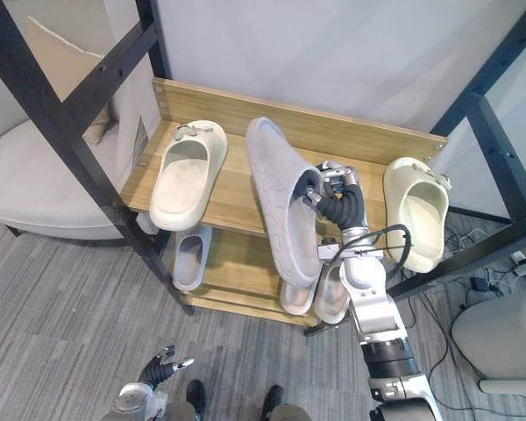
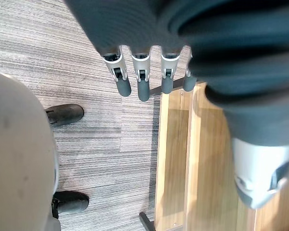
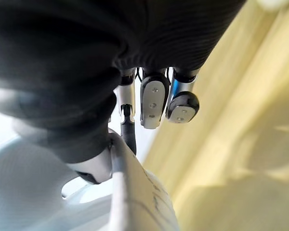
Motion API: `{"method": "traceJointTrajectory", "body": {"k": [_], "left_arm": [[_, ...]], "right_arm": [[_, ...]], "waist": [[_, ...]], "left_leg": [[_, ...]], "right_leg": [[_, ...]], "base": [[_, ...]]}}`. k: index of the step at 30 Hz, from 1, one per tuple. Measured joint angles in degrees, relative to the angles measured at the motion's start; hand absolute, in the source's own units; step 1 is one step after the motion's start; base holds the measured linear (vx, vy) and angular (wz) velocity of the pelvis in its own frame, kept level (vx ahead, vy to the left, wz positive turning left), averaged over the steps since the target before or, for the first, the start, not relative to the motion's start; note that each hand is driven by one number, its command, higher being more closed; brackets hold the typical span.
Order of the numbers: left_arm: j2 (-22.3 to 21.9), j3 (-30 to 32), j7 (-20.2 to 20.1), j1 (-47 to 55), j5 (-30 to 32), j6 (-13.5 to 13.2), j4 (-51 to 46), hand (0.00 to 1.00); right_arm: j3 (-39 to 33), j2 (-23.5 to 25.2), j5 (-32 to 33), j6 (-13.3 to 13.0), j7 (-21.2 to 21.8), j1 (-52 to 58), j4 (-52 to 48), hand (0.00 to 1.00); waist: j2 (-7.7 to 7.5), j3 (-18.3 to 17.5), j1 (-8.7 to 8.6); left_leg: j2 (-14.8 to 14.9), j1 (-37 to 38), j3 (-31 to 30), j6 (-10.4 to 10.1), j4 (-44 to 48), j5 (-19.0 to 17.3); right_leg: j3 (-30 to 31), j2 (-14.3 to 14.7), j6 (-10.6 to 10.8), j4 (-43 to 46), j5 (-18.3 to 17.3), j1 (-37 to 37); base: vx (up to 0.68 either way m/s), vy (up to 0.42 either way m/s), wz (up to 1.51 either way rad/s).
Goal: Organize the slippers on the shoe rack
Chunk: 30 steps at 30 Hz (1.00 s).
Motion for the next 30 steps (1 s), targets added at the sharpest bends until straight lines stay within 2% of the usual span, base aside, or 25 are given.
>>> {"method": "traceJointTrajectory", "body": {"k": [5,10,15,17,20,22,24,25,28,29,30], "left_arm": [[-0.63,-0.05,-0.02,0.04,0.06,-0.02,1.54,0.00],[-0.81,-0.19,-0.19,0.05,0.75,-0.08,2.39,0.00],[-1.00,-0.71,-1.09,0.03,1.09,-0.25,3.52,0.00],[-1.23,-1.25,-1.14,-0.06,1.09,-0.30,4.41,0.00],[-1.22,-2.31,-1.24,-0.06,1.15,-0.97,4.51,0.00],[-1.30,-2.57,-1.44,-0.19,1.10,-1.35,4.41,0.00],[-1.32,-3.42,-2.01,-1.99,1.03,-1.39,4.42,0.00],[-1.31,-3.63,-2.13,-2.33,0.99,-1.41,4.41,0.00],[-1.16,-4.76,-2.13,-6.94,-0.26,-1.86,4.11,0.00],[-1.09,-4.76,-2.11,-7.18,-0.42,-1.96,4.00,0.00],[-0.99,-4.76,-2.02,-8.11,-1.25,-2.31,3.04,0.00]], "right_arm": [[-0.58,2.02,0.72,-2.48,0.20,4.30,-7.84,1.00],[2.37,4.24,4.12,-5.25,4.29,11.01,-12.85,1.00],[9.51,4.18,5.26,-5.39,9.48,18.07,-12.84,1.00],[13.84,3.91,5.27,-5.40,12.09,21.07,-11.96,1.00],[16.58,2.22,5.26,-5.41,13.73,21.80,-8.99,1.00],[18.03,0.87,5.20,-5.40,14.21,21.73,-5.75,1.00],[19.82,-1.15,5.10,-5.28,14.18,18.94,-0.60,1.00],[19.91,-1.38,5.08,-5.17,14.17,18.37,0.06,1.00],[19.97,-2.61,4.94,-4.48,13.41,9.26,7.55,1.00],[19.98,-2.65,4.89,-4.46,13.26,8.41,8.10,1.00],[19.86,-2.64,3.90,-4.09,11.94,4.97,9.98,1.00]], "waist": [[1.12,-1.35,-0.63],[1.32,-1.79,-1.16],[1.86,-2.60,-1.28],[2.60,-3.32,-1.28],[3.44,-3.41,-1.40],[3.95,-3.42,-1.37],[5.48,-1.31,-1.38],[5.70,-0.95,-1.37],[6.77,4.88,-1.30],[6.77,5.17,-1.29],[6.82,6.63,-1.13]], "left_leg": [[0.34,0.16,0.58,0.02,-0.03,-0.01],[0.42,1.88,0.85,0.01,-0.04,-0.06],[0.45,3.29,1.01,-0.35,0.08,-0.30],[0.70,3.84,1.97,-0.60,0.73,-0.89],[1.00,3.30,2.38,-0.72,2.70,-2.10],[1.71,-0.59,2.45,-0.79,8.23,-4.98],[4.09,-9.57,2.10,-0.62,22.22,-10.08],[4.42,-10.69,2.04,-0.55,24.02,-10.52],[6.47,-21.39,0.37,-0.47,37.16,-15.10],[6.60,-22.27,0.24,-0.43,38.04,-15.51],[7.08,-25.95,-0.59,-0.33,42.30,-17.25]], "right_leg": [[0.53,0.05,-0.02,0.30,0.01,-0.28],[0.91,0.10,-0.05,0.28,0.02,1.22],[1.08,0.21,-0.04,-0.12,0.08,2.68],[2.10,0.42,-0.02,-0.25,0.14,2.81],[2.71,0.37,-0.05,0.60,-0.16,2.57],[3.11,-0.01,-0.19,3.77,-1.57,0.08],[3.31,-0.85,-1.00,14.62,-5.51,-7.24],[3.34,-0.95,-1.17,16.19,-6.09,-8.23],[3.00,-2.69,-2.21,30.12,-11.70,-18.20],[2.99,-2.80,-2.24,31.02,-12.14,-19.13],[2.91,-3.58,-1.95,35.54,-14.54,-22.62]], "base": [[-0.02,-0.017,-0.07],[-0.01,-0.005,-0.02],[-0.04,-0.016,-0.03],[-0.05,-0.016,-0.21],[-0.03,-0.025,-0.11],[-0.05,-0.030,-0.05],[-0.06,-0.021,-0.01],[-0.10,-0.016,0.06],[-0.16,-0.037,0.14],[-0.25,-0.055,0.14],[-0.20,-0.042,0.07]]}}
